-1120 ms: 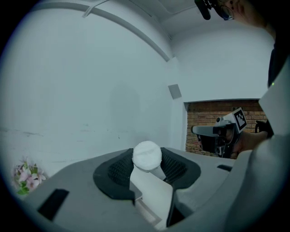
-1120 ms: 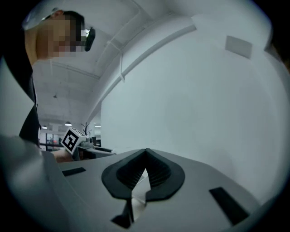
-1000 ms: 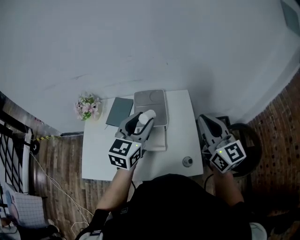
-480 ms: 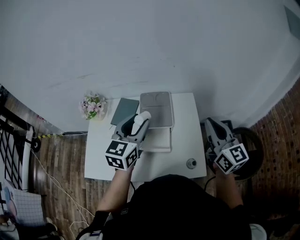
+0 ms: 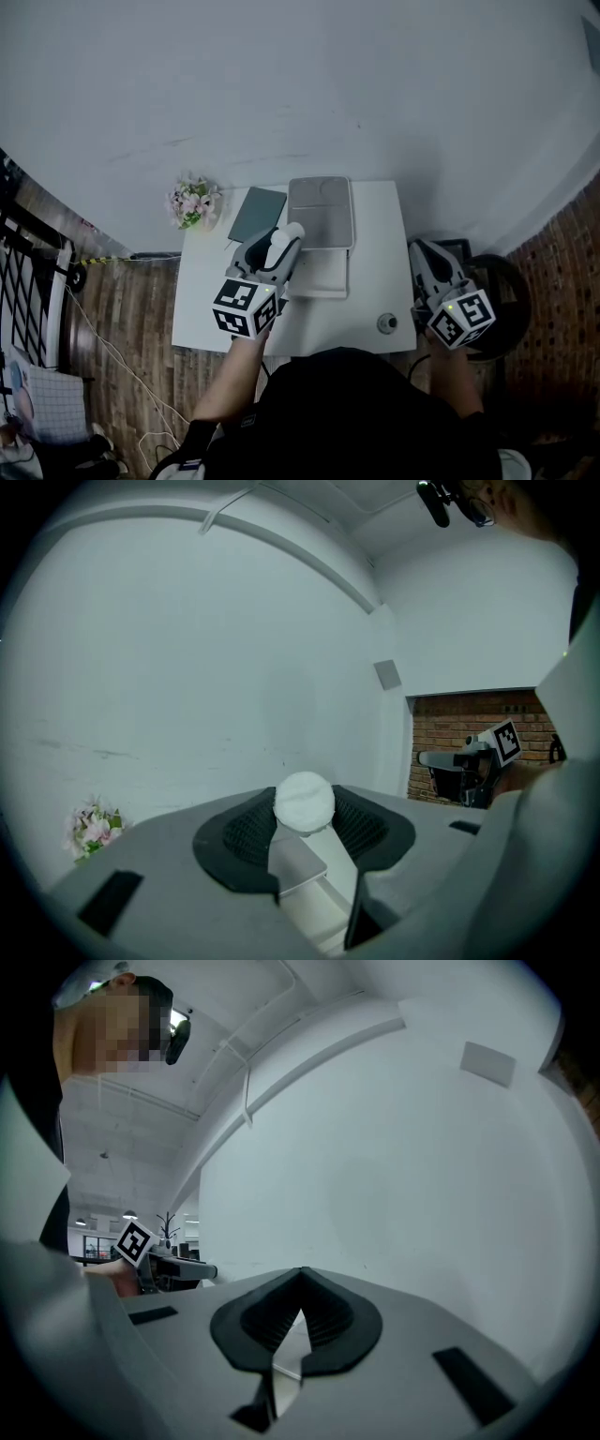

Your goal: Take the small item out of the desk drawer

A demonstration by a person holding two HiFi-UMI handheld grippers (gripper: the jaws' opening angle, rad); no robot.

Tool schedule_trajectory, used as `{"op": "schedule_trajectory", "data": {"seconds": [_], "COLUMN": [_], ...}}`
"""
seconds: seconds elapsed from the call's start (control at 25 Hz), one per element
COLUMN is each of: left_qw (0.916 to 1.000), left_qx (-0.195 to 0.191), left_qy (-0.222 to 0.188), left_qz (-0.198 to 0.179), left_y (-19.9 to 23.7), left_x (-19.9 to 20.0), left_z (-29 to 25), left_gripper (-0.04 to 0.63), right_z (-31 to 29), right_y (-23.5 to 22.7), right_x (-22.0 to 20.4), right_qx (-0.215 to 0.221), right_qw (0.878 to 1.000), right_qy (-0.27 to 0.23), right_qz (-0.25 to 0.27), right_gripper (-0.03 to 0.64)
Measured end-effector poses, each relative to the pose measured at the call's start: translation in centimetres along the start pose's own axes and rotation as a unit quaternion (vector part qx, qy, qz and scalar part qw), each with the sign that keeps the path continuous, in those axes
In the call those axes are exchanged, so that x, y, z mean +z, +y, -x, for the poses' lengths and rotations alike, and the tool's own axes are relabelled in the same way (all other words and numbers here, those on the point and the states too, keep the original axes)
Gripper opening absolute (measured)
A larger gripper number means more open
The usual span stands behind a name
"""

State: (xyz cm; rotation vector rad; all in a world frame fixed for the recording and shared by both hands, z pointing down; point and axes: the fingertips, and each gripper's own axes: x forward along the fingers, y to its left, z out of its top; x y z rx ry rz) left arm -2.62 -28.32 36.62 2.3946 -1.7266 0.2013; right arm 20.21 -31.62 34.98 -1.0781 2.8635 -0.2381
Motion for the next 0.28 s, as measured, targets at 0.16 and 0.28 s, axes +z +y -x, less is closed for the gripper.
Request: {"op": "schedule_trajectory", "data": {"seconds": [0.16, 0.28], "left_qw": [1.0, 1.0], "left_qx": [-0.002, -0.006], "left_qy": [-0.003, -0.006], "left_qz": [0.0, -0.002], "left_y": [-0.39, -0.86], "left_x": [0.22, 0.43], "left_z": [-0.32, -0.74], "left_gripper": [0.189, 0.189], "right_z": [0.17, 0.33], "right_y": [-0.36, -0.91], "right_x": [0.19, 0.19], "right_qx": [0.001, -0.001], "right_qw": [1.0, 1.0], "right_qy": [-0.001, 0.0], "right_qz": [0.001, 0.001], "right_gripper": [0.003, 0.003]}}
